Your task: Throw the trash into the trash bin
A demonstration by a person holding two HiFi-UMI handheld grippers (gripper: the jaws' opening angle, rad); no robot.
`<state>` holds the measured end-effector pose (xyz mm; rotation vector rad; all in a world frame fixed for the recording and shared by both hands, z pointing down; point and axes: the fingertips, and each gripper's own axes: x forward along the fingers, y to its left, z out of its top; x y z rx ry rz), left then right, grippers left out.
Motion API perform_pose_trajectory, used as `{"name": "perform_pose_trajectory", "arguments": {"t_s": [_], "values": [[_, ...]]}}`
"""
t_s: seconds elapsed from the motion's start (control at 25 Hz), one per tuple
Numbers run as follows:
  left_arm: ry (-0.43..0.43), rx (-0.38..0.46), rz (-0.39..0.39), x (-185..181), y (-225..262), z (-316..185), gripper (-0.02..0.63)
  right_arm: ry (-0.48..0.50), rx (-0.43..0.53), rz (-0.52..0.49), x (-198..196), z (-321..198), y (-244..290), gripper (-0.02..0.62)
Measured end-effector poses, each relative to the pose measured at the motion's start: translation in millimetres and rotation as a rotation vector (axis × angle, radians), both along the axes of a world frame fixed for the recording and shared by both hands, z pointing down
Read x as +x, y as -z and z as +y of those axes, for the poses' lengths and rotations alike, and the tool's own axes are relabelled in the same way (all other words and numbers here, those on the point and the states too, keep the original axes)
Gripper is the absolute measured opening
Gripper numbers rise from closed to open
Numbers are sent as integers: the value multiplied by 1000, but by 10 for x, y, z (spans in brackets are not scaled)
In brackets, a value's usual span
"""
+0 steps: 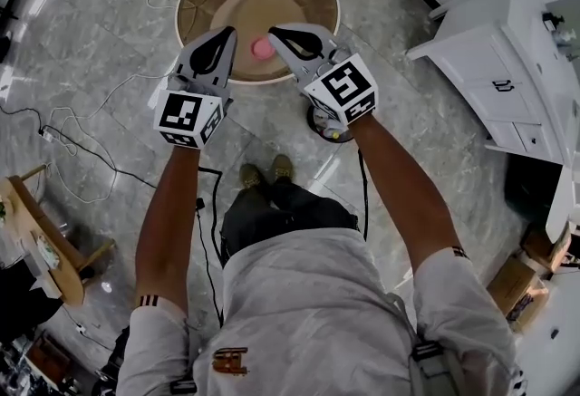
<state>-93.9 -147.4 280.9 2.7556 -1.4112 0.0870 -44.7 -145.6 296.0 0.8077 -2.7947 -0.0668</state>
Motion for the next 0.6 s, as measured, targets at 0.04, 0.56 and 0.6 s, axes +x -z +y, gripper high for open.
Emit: {"name": "perform_pose_trajectory", "arguments": {"t_s": [0.04,0.56,0.6], "values": [[-3,-10,-6,-2,-73,-25,-2,4,-8,12,-3,-21,-79,2],[-86,-113,-73,-130,-1085,-292,-2,14,-62,126,-273,-253,-1040,2],[-93,-117,-76,-130,-1167,-313,-2,14,-62,134,-293,-278,-1120,2]]}}
